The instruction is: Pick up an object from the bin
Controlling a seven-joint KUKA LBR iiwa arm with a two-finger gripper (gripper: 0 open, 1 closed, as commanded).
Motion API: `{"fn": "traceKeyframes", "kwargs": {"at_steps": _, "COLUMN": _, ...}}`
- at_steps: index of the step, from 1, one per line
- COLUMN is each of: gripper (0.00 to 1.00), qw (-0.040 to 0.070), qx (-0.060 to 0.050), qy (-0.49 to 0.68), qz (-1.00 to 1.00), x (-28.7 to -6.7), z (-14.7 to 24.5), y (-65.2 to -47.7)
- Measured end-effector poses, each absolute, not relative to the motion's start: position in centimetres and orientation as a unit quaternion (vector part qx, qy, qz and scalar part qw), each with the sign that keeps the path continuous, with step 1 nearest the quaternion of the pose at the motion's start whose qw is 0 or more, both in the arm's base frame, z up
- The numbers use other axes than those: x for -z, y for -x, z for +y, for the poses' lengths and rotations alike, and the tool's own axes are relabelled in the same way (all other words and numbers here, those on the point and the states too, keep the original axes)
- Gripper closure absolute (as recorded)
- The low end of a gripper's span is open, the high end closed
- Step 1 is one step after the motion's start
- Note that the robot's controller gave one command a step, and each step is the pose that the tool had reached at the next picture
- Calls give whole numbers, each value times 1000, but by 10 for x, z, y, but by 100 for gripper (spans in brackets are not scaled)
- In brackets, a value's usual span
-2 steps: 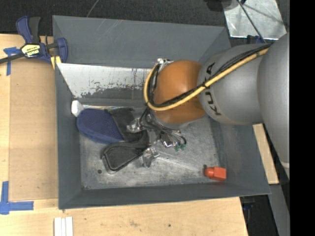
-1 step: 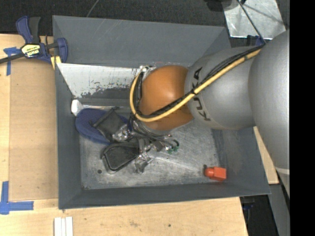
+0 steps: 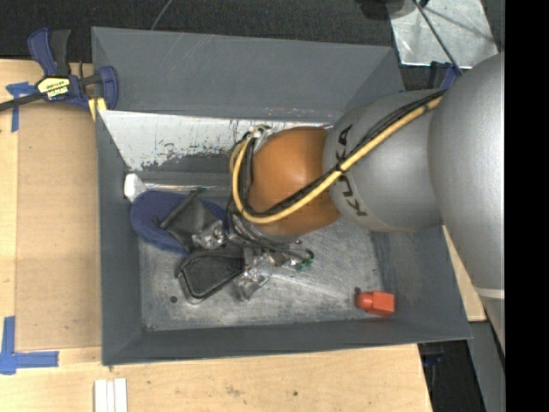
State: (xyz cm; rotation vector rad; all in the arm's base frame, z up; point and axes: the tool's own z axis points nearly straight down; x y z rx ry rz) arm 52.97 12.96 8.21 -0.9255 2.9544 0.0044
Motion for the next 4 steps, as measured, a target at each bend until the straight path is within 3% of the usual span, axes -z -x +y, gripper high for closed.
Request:
{"fn": "traceKeyframes", "kwargs": {"at_steps": 1, "gripper": 0, "qw": 4, "qx": 3, "qy": 451, "qz": 892, "x": -74, "z": 204, "y": -520}}
{"fn": "traceKeyframes", "kwargs": {"at_steps": 2, "gripper": 100, "qw": 5, "qx": 2, "qy": 450, "qz": 893, "x": -75, "z": 205, "y": -520}}
{"fn": "traceKeyframes", "kwargs": {"at_steps": 3, "gripper": 100, "qw": 0, "qx": 0, "qy": 448, "qz": 894, "x": -99, "z": 204, "y": -520}}
{"fn": "traceKeyframes", "kwargs": {"at_steps": 4, "gripper": 100, "qw": 2, "qx": 0, "qy": 447, "qz": 895, "x": -156, "z": 204, "y": -521}}
